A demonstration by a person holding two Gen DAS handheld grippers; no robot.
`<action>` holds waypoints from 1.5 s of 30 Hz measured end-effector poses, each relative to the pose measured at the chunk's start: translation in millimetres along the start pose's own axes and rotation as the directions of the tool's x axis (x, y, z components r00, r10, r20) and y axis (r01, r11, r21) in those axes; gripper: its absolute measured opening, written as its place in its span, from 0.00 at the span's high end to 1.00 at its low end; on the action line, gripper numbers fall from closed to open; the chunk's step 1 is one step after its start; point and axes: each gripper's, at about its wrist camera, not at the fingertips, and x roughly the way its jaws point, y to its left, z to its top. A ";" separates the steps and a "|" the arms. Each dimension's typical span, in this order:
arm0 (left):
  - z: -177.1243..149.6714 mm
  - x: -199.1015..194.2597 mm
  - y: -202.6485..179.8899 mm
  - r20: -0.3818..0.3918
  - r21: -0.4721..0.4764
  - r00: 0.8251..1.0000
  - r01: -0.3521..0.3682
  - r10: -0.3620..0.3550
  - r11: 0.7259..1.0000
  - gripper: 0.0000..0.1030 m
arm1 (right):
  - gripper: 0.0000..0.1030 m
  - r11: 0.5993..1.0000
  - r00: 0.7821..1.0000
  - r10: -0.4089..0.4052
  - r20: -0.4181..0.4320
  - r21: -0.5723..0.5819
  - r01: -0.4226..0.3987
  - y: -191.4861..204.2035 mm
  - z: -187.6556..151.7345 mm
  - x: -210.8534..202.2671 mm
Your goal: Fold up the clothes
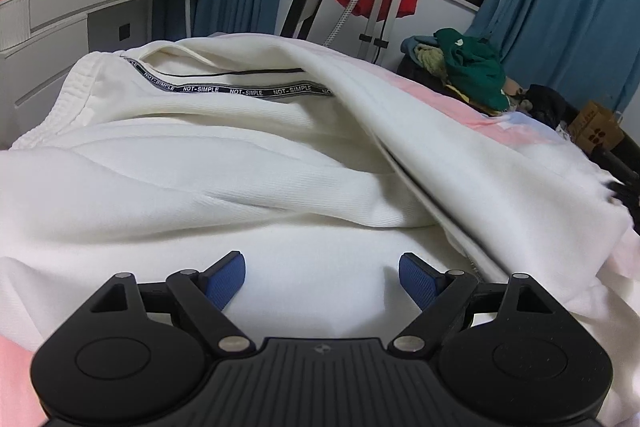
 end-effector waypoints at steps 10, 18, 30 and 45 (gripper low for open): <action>3.0 -1.2 9.0 -0.004 -0.073 0.999 0.052 -0.053 0.996 0.17 | 0.95 0.946 0.793 -0.265 0.549 -0.009 0.323 -58.5 52.4 -95.8; 5.1 -0.9 4.4 -0.012 -0.017 0.998 0.058 -0.058 0.998 0.17 | 0.93 0.907 0.806 -0.411 0.426 0.104 0.408 -115.8 50.8 -88.9; 23.4 39.5 -59.2 0.015 0.513 0.999 -0.046 0.045 0.857 0.17 | 0.45 0.910 0.855 -0.414 0.311 0.139 0.390 -130.2 50.1 -125.6; 34.6 73.1 -31.1 0.025 0.360 0.999 -0.035 0.028 0.932 0.54 | 0.91 0.895 0.879 -0.343 0.331 -0.169 0.413 -45.6 74.1 -45.6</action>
